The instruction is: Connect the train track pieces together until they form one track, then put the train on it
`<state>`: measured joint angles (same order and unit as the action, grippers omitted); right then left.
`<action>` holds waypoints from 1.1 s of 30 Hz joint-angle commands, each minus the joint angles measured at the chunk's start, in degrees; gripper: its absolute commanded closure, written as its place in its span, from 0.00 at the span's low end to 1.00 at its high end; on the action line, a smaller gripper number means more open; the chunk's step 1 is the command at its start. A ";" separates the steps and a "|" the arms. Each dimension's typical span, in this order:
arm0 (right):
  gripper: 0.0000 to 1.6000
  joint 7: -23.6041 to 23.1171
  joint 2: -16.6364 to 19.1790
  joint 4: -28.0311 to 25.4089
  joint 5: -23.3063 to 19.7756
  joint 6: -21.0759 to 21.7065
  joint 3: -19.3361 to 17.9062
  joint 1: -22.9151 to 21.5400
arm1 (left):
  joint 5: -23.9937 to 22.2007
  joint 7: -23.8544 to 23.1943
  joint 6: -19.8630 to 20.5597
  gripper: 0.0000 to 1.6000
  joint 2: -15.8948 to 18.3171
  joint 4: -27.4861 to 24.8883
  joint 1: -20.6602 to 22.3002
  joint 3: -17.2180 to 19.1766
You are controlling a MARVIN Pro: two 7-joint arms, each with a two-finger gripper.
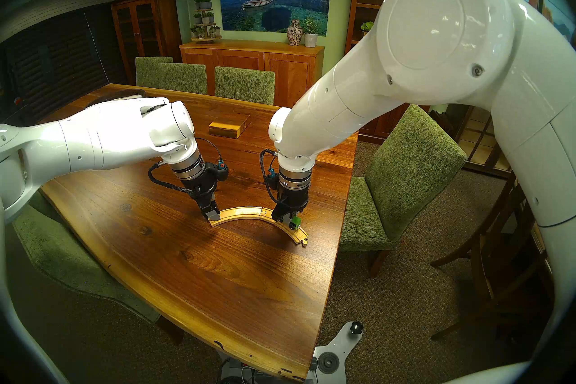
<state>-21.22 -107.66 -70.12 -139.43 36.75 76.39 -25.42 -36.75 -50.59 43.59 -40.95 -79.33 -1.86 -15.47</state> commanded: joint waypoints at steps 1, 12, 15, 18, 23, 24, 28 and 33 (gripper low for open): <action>1.00 0.33 -0.41 1.13 -0.63 0.71 -0.47 -1.33 | -0.11 -0.01 0.06 0.00 -0.01 0.10 2.01 1.42; 1.00 0.98 -1.01 1.19 -1.85 1.76 -0.51 -1.42 | -0.09 -0.01 0.06 0.00 -0.01 0.10 2.00 1.43; 1.00 1.29 -1.08 1.29 -2.15 1.84 -0.45 -1.23 | -0.09 -0.01 0.07 0.00 -0.01 0.10 2.00 1.44; 1.00 1.51 -1.09 1.31 -2.35 1.86 -0.41 -1.17 | -0.09 -0.01 0.07 0.00 -0.01 0.10 1.99 1.44; 1.00 1.61 -0.90 1.26 -2.40 1.73 -0.29 -1.21 | -0.08 -0.01 0.07 0.00 -0.01 0.10 1.99 1.45; 1.00 1.55 -0.81 1.17 -2.36 1.62 -0.29 -1.31 | -0.08 -0.01 0.07 0.00 -0.01 0.10 1.99 1.45; 1.00 1.39 -0.60 0.59 -2.20 1.41 -0.35 -2.09 | -0.08 -0.01 0.06 0.00 -0.01 0.10 1.98 1.46; 1.00 1.23 -0.38 0.28 -1.90 1.30 -0.39 -2.57 | -0.07 -0.01 0.06 0.00 -0.01 0.10 1.97 1.46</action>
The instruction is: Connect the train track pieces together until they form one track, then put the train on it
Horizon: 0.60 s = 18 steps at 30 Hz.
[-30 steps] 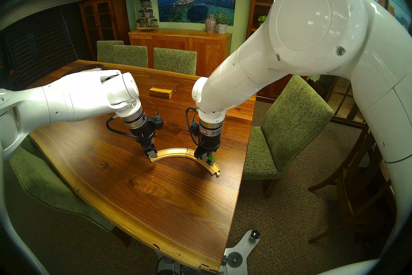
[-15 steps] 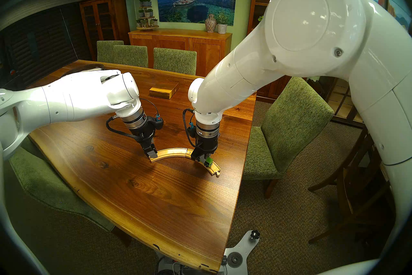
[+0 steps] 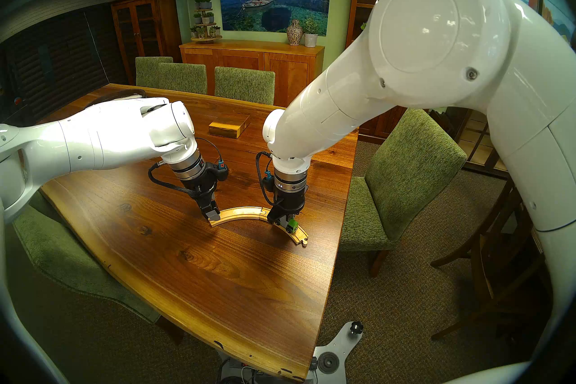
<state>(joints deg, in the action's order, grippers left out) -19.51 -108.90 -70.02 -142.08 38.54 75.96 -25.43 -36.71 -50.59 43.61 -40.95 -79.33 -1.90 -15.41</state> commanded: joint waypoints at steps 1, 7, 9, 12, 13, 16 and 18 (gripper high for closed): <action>1.00 -0.52 0.89 0.18 0.84 -0.46 0.04 -2.62 | -0.11 -0.01 0.04 0.00 -0.01 0.10 2.01 1.41; 1.00 -0.93 1.07 0.24 1.22 -0.47 -0.03 -2.76 | -0.10 -0.01 0.04 0.00 -0.01 0.10 2.00 1.42; 1.00 -1.32 1.25 0.37 1.33 -0.63 -0.05 -2.62 | -0.10 -0.01 0.05 0.00 -0.01 0.10 2.00 1.42; 1.00 -1.52 1.21 0.85 1.42 -0.60 0.19 -2.04 | -0.10 -0.02 0.05 0.00 -0.01 0.10 2.00 1.42; 1.00 -1.60 1.07 1.19 1.41 -0.29 0.35 -1.72 | -0.10 -0.02 0.05 0.00 -0.01 0.10 2.00 1.43; 1.00 -1.59 0.89 1.47 1.33 -0.01 0.49 -1.49 | -0.09 -0.02 0.05 0.00 -0.01 0.09 2.00 1.43; 1.00 -1.55 0.68 1.78 1.20 0.20 0.63 -1.21 | -0.09 -0.02 0.06 0.00 -0.01 0.09 2.00 1.43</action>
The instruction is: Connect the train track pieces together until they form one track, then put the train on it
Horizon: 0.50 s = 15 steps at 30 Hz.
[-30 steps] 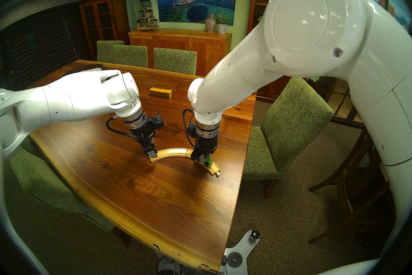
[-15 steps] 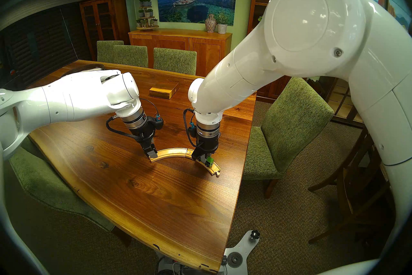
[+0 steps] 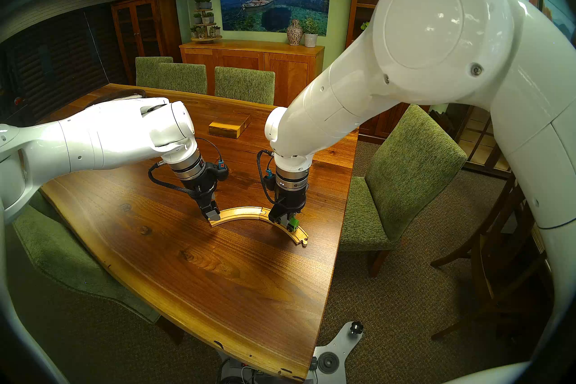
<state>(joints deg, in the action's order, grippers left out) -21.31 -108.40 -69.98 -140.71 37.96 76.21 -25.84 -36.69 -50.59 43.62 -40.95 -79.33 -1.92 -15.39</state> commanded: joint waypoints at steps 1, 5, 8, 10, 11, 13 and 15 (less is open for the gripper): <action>1.00 0.29 0.11 1.88 -0.24 0.88 0.44 -0.64 | -0.10 -0.02 0.05 0.00 -0.01 0.09 2.02 1.41; 1.00 0.19 -0.07 2.30 -0.37 1.16 0.61 -0.25 | -0.10 -0.03 0.06 0.00 0.00 0.09 2.02 1.42; 1.00 -0.01 -0.12 2.45 -0.35 1.31 0.63 -0.11 | -0.09 -0.03 0.06 0.00 0.00 0.09 2.02 1.42; 1.00 -0.07 -0.16 2.55 -0.33 1.36 0.64 0.03 | -0.09 -0.03 0.06 0.00 0.00 0.09 2.02 1.43; 1.00 -0.10 -0.17 2.59 -0.34 1.37 0.64 0.09 | -0.09 -0.03 0.06 0.00 0.00 0.09 2.02 1.43; 1.00 -0.19 -0.18 2.67 -0.35 1.37 0.61 0.22 | -0.09 -0.03 0.06 0.00 0.00 0.09 2.02 1.43; 1.00 -0.29 -0.18 2.70 -0.32 1.34 0.59 0.30 | -0.09 -0.03 0.06 0.00 0.00 0.09 2.01 1.43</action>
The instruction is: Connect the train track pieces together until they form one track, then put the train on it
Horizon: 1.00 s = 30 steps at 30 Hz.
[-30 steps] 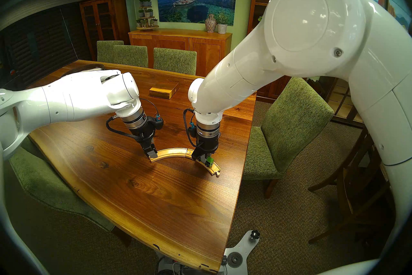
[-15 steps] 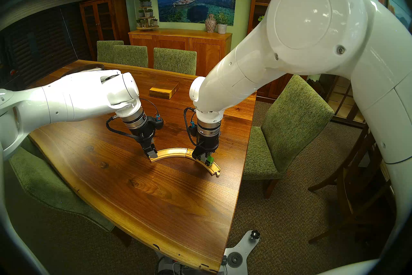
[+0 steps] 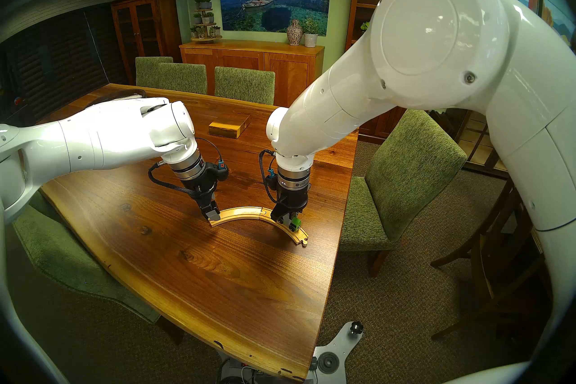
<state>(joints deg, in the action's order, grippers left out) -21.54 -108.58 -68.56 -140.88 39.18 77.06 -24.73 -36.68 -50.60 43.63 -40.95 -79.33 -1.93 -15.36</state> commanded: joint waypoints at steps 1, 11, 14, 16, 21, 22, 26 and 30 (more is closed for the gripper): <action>1.00 -0.08 -0.01 1.30 -0.16 0.14 -0.26 -0.79 | -0.10 -0.03 0.05 0.00 0.00 0.09 2.02 1.41; 1.00 -0.06 -0.16 1.60 -0.37 0.52 -0.22 -0.38 | -0.09 -0.03 0.06 0.00 0.00 0.09 2.01 1.42; 1.00 -0.07 -0.21 1.71 -0.41 0.70 -0.19 -0.29 | -0.09 -0.04 0.06 0.00 0.00 0.09 2.01 1.43; 0.53 0.01 -0.24 1.75 -0.48 0.75 -0.18 -0.25 | -0.09 -0.04 0.06 0.00 0.00 0.09 2.01 1.43; 0.00 0.28 -0.30 1.59 -0.62 0.79 -0.13 -0.50 | -0.08 -0.04 0.06 0.00 0.00 0.09 2.00 1.44; 0.00 0.61 -0.30 1.10 -0.83 0.83 -0.13 -1.17 | -0.08 -0.03 0.06 0.00 0.00 0.09 2.00 1.44; 0.00 0.76 -0.17 0.35 -0.95 1.04 -0.18 -2.20 | -0.08 -0.03 0.05 0.00 0.00 0.10 1.99 1.44; 0.00 1.26 -0.06 -1.29 -1.35 1.36 -0.34 -4.20 | -0.07 -0.02 0.04 0.00 0.00 0.10 1.97 1.44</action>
<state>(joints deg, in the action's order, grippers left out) -21.01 -108.89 -68.35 -141.75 40.06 76.97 -24.22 -36.65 -50.61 43.64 -40.94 -79.33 -1.96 -15.32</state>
